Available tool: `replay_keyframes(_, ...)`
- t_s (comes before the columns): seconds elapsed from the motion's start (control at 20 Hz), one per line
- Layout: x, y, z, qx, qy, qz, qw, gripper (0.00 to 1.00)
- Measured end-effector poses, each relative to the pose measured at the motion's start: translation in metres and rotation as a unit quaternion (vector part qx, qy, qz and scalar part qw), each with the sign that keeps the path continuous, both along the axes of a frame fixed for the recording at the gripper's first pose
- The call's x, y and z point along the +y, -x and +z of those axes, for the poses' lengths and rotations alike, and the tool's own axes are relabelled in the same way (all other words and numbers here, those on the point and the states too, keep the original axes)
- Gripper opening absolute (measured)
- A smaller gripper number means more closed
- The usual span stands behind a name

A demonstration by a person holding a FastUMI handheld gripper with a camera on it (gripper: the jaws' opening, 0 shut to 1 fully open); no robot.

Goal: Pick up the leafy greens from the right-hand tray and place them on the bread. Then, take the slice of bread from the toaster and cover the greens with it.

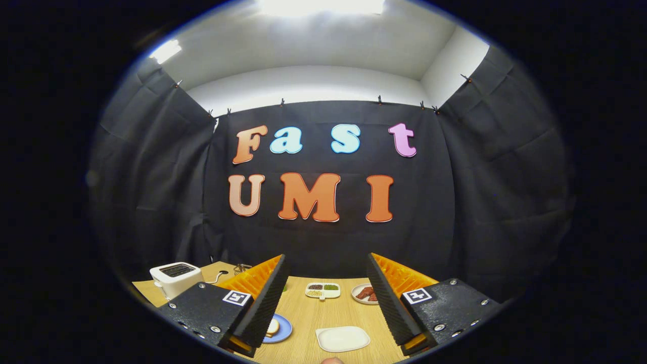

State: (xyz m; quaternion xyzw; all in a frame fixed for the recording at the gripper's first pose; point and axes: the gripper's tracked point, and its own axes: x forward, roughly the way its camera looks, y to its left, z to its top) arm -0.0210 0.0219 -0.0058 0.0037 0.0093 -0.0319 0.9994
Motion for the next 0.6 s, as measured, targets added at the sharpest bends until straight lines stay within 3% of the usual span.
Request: replay_keyframes(0.6,-0.006,-0.005,-0.01,0.012,0.005,-0.015,1.0,0.93)
